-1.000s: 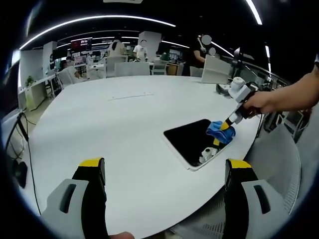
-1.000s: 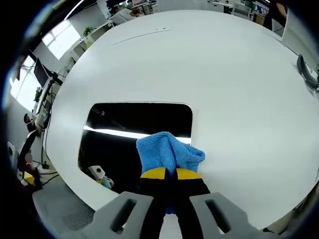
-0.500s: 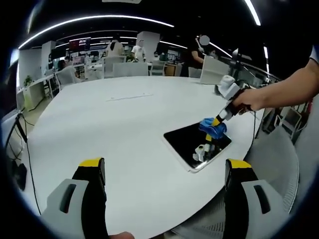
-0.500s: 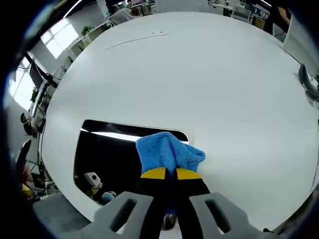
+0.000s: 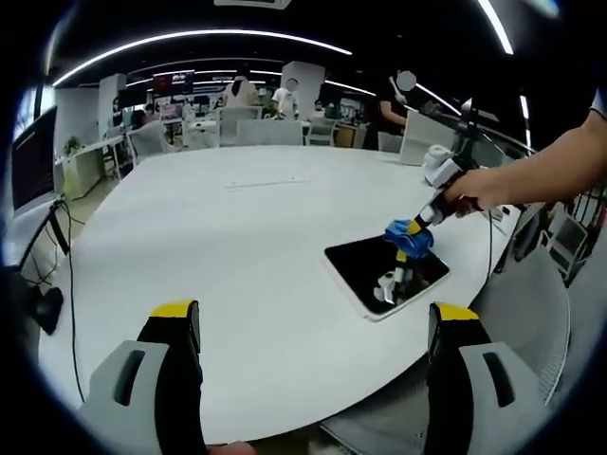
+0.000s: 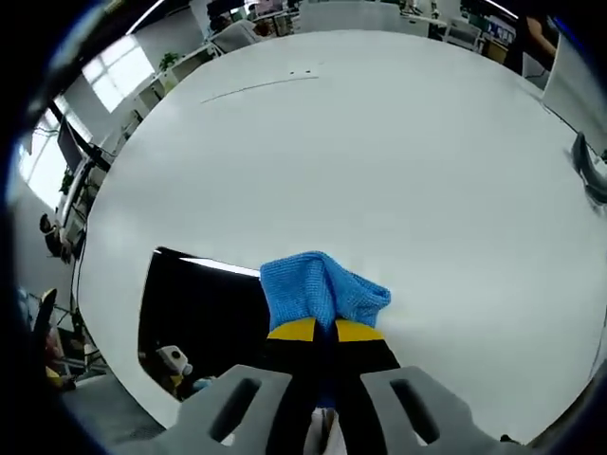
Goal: Wipe the mirror surface with the cleaning cloth until all visible marks leave the cleaned area.
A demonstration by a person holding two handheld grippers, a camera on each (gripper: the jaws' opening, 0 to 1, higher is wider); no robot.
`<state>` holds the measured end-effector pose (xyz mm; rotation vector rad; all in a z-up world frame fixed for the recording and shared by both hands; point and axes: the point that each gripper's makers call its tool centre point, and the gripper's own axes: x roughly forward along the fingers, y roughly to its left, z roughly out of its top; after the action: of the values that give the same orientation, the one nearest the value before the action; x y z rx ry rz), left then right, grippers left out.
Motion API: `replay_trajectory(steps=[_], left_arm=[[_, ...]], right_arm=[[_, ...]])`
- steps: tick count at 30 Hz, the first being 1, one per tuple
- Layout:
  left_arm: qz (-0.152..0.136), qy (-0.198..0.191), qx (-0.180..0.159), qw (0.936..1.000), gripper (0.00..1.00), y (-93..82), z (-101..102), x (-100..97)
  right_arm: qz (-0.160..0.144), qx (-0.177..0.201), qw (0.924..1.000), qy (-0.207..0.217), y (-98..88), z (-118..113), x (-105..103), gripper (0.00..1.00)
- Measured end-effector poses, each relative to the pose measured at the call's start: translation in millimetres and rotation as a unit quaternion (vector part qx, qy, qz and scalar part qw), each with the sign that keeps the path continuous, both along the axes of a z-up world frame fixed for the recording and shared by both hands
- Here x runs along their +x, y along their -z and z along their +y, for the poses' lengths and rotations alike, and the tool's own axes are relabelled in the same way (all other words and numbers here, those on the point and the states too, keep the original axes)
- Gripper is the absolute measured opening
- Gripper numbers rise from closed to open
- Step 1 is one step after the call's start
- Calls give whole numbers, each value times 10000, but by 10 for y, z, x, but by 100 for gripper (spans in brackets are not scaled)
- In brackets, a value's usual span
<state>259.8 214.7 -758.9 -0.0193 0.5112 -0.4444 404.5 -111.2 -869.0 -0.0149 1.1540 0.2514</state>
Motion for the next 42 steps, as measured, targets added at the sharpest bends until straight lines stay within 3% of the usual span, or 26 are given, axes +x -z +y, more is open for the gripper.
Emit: replay_trajectory(steps=[11, 13, 21, 23, 32, 36, 42], left_arm=[[-139, -263, -62, 9995, 99, -44, 25, 78], [-151, -278, -54, 9995, 99, -29, 39, 109], [-207, -248, -74, 9995, 99, -90, 48, 240], [-245, -279, -103, 9993, 99, -116, 53, 257], [-394, -301, 81, 9987, 99, -191, 195, 204], [-401, -399, 88, 9984, 99, -170, 280, 166], [-365, -447, 108, 9983, 99, -149, 290, 108]], right_arm=[[43, 38, 10000, -3, 8, 10, 81, 0], [63, 277, 9992, 284, 3, 15, 83, 0], [61, 123, 9999, 83, -36, 34, 57, 0], [-15, 277, 9996, 69, -94, 49, 60, 0], [-189, 426, 9987, 207, -355, -283, -224, 0], [-142, 431, 9986, 268, -333, -461, -323, 0], [-88, 151, 9992, 352, -206, -726, -397, 0]])
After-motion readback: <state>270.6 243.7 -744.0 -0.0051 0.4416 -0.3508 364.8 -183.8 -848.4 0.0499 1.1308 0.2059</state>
